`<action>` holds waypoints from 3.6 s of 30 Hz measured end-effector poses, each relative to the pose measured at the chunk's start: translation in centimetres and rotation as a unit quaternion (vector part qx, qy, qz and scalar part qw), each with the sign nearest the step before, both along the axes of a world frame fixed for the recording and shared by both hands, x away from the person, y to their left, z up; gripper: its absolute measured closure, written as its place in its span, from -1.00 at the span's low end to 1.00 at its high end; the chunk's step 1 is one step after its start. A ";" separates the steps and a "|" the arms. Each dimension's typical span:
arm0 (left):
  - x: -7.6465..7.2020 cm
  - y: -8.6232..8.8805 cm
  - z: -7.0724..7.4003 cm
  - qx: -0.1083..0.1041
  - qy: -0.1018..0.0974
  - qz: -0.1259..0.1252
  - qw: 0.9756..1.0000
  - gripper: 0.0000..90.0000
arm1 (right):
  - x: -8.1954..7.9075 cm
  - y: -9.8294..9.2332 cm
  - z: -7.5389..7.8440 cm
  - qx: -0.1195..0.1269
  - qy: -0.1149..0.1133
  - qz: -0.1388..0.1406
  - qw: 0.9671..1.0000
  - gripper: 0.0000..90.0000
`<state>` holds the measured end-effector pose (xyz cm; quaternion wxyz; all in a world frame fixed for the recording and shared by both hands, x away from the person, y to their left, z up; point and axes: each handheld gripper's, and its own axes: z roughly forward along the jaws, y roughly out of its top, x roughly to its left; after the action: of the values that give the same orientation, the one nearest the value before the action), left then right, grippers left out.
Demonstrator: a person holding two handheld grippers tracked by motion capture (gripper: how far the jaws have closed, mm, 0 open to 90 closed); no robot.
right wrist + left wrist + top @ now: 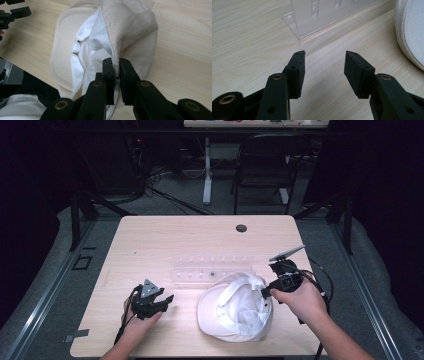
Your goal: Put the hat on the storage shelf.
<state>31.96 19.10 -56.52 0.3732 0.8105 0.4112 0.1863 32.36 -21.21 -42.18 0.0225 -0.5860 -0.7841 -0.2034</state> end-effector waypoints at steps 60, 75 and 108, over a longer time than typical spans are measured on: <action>-0.1 0.1 0.0 -0.006 0.003 -0.004 1.000 0.16 | 2.8 1.5 6.6 0.127 0.113 -0.060 0.984 0.86; -0.1 -0.1 0.0 -0.005 0.007 -0.013 1.000 0.06 | 2.7 0.4 8.5 0.193 0.102 -0.061 0.974 0.86; -0.8 -1.6 0.2 -0.004 -0.004 -0.042 0.999 0.06 | 7.2 3.1 13.5 0.216 0.051 -0.060 0.973 0.86</action>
<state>31.12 17.54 -56.30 0.3855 0.8250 0.3756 0.1720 39.53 -18.08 -28.71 0.1763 -0.6231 -0.6825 -0.3389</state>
